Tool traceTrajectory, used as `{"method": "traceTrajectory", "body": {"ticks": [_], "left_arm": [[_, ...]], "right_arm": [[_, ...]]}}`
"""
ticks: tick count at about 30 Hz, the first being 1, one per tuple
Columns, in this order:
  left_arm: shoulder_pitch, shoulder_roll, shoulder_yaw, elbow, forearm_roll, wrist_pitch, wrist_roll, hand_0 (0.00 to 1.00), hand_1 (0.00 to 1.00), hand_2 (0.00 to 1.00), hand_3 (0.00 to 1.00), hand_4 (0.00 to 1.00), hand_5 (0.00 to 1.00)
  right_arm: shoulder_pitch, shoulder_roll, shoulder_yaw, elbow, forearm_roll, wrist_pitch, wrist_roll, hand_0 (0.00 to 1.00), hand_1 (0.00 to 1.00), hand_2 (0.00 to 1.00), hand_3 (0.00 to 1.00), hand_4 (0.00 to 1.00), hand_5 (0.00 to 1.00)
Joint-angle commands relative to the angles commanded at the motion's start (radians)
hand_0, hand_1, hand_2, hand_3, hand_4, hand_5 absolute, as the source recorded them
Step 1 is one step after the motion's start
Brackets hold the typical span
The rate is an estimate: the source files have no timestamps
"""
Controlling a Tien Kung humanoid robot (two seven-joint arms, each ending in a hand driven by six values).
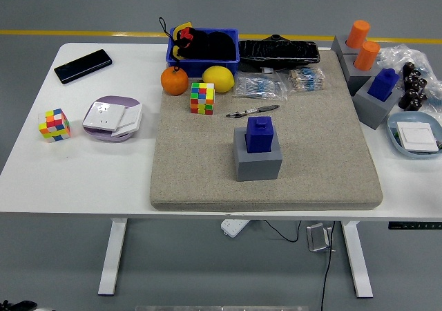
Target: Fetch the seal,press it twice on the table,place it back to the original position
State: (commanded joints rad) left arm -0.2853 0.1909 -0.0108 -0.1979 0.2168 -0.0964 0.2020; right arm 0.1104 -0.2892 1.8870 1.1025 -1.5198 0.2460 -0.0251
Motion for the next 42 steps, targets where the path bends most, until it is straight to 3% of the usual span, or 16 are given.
{"method": "traceTrajectory", "body": {"ticks": [42], "left_arm": [[0.005, -0.005, 0.011, 0.002, -0.013, 0.004, -0.002, 0.72, 0.69, 0.679, 0.747, 0.678, 0.261]], "right_arm": [[-0.015, 0.003, 0.06, 0.007, -0.018, -0.006, -0.008, 0.909, 0.843, 0.833, 0.805, 0.998, 0.356]]}}
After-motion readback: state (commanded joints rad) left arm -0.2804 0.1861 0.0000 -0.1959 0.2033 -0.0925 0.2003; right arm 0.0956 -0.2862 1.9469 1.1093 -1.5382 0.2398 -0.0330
